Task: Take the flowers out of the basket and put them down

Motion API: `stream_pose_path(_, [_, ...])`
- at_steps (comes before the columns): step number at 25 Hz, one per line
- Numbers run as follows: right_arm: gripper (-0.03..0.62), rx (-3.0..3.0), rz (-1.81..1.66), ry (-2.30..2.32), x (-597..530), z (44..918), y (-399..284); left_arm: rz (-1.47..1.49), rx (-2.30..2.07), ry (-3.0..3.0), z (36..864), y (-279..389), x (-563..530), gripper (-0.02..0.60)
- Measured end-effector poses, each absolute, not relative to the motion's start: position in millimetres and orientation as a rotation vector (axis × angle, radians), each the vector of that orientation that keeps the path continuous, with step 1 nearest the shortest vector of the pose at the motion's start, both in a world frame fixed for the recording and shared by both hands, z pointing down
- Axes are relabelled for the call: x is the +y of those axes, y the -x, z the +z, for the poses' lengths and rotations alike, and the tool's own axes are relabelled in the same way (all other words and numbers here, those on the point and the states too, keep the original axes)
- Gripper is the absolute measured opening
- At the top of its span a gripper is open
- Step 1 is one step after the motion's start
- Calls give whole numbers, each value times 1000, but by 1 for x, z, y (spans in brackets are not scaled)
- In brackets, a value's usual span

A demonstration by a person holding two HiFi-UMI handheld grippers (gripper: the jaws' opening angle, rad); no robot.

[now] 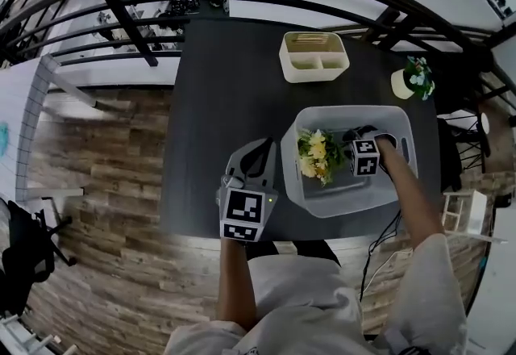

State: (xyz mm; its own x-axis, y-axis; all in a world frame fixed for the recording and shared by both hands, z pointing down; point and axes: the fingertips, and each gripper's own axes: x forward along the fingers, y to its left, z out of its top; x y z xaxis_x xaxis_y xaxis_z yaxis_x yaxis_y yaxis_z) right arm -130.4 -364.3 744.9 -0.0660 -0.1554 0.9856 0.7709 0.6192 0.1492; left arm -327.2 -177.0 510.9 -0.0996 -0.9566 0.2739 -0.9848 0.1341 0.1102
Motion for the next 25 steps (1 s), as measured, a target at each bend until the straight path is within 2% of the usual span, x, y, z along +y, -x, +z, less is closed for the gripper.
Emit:
stream_pose_path(4, [175, -1465, -866, 540, -369, 748, 142, 234, -2055, -1916, 536, 323, -161, 23])
stream_pose_path(7, [97, -1467, -891, 545, -371, 748, 150, 250, -2032, -1901, 548, 327, -152, 23])
stream_pose_path(11, [74, -1452, -909, 566, -364, 750, 151, 211, -2011, -1869, 561, 328, -142, 23])
stream_pose_path(17, [66, -1448, -937, 538, -354, 734, 155, 221, -1970, -1857, 573, 318, -130, 23])
stream_pose_path(25, [64, -1506, -1035, 427, -339, 667, 145, 151, -2030, -1852, 544, 299, -117, 23])
